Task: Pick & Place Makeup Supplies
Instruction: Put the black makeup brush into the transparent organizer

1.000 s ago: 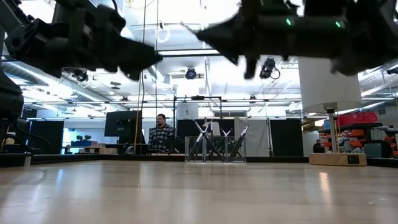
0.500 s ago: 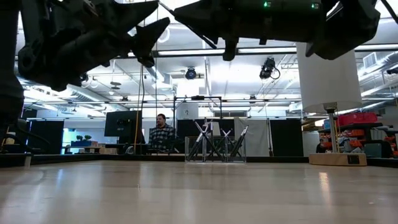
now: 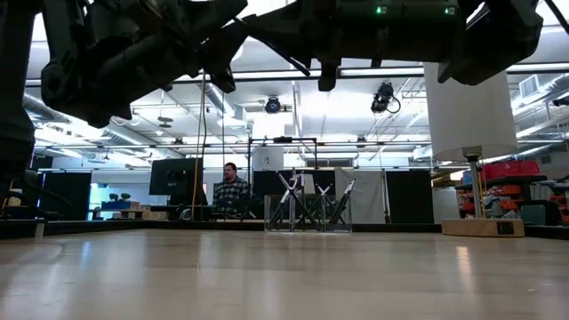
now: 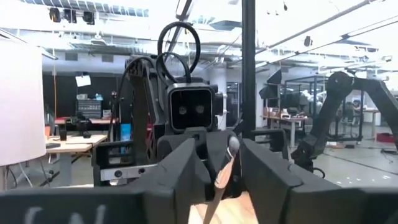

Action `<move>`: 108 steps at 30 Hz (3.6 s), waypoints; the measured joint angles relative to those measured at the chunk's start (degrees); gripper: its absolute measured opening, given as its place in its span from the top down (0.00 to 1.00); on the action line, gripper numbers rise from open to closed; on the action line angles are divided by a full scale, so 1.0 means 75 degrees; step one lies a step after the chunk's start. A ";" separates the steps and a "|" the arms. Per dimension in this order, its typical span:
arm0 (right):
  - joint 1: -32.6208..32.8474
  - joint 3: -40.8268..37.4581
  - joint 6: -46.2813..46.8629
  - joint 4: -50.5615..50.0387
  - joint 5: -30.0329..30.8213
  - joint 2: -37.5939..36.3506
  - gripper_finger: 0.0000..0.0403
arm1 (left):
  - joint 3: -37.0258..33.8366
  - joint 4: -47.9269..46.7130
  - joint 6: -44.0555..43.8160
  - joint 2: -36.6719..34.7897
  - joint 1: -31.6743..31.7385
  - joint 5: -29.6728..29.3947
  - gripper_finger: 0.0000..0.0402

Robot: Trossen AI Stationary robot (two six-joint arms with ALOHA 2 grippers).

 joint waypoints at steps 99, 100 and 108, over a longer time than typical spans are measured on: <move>-0.4775 0.0760 0.0946 -0.1609 0.0717 0.0426 0.99 | -0.0968 -0.6018 -0.0405 -0.2218 0.0597 -0.1888 0.51; -0.4777 0.0767 0.0942 -0.1447 0.0720 0.0604 0.99 | -0.0968 -0.5993 -0.0402 -0.2218 0.0597 -0.1888 0.51; -0.4746 0.0787 0.1006 -0.0449 0.1550 0.1609 0.99 | -0.0968 -0.5931 -0.0463 -0.2218 0.0597 -0.1886 0.51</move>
